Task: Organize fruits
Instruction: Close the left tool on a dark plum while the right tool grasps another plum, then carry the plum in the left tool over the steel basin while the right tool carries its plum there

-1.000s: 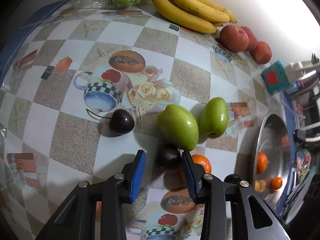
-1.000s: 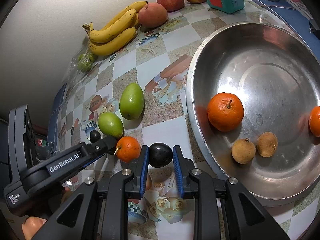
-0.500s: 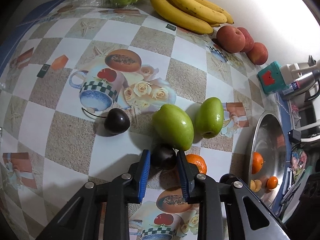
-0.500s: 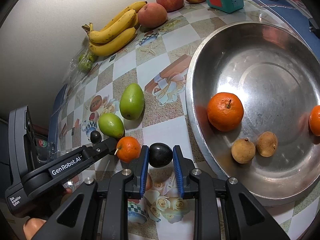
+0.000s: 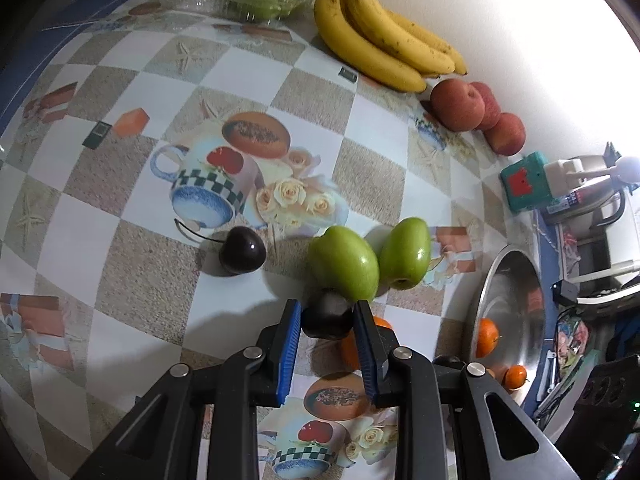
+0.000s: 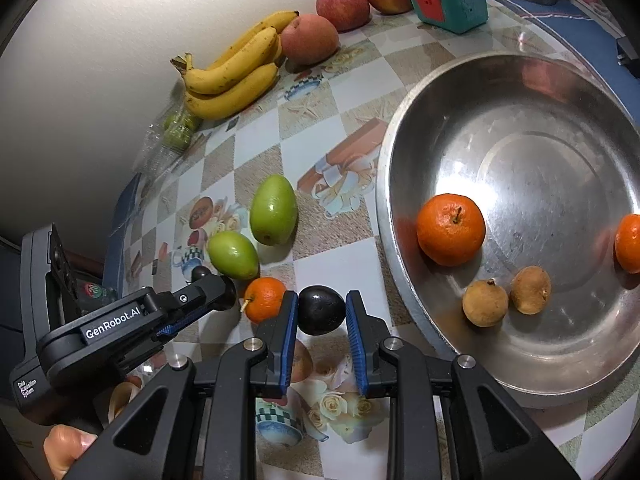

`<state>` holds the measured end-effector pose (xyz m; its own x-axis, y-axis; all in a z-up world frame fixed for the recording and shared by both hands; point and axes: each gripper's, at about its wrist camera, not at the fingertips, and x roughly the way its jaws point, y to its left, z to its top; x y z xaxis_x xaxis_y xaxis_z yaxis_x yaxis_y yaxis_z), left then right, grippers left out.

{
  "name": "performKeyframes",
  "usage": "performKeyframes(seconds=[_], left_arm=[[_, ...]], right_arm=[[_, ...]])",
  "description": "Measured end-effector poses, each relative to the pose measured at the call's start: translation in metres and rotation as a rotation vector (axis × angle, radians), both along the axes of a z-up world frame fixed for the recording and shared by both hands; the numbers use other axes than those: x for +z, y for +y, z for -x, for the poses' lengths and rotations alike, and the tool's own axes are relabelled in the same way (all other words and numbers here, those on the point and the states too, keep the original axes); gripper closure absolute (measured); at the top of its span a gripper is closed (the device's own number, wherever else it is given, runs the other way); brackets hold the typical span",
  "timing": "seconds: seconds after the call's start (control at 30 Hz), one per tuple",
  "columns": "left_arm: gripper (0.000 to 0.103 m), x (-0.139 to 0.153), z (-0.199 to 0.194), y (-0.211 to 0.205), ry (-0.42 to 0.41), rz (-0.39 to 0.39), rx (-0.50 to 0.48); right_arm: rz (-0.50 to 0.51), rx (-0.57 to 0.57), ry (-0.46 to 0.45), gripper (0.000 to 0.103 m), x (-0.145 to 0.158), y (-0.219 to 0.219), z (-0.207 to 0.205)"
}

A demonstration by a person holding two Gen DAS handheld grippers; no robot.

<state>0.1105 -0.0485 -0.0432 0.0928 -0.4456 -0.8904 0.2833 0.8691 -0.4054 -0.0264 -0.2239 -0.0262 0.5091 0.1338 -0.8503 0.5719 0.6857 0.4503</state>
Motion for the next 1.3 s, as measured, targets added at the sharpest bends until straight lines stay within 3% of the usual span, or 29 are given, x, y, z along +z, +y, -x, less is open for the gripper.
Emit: performKeyframes(seconds=[0.4,0.7,0.93,1.3], left_arm=[[0.074,0.033,0.005,0.003,-0.074,0.043,0.003],[0.074,0.040,0.013,-0.008,-0.094,0.047,-0.020],[0.074,0.043,0.034,-0.036,-0.111,0.049,-0.101],[0.074,0.045,0.091,-0.105,-0.168,0.061,-0.314]], right_arm=[[0.000,-0.036,-0.035,0.078,0.015,-0.007,0.013],[0.005,-0.143,-0.044,0.078,0.022,-0.035,0.037],[-0.001,-0.232,-0.060,0.078,0.024,-0.060,0.058],[0.013,-0.384,-0.035,0.078,0.019,-0.100,0.097]])
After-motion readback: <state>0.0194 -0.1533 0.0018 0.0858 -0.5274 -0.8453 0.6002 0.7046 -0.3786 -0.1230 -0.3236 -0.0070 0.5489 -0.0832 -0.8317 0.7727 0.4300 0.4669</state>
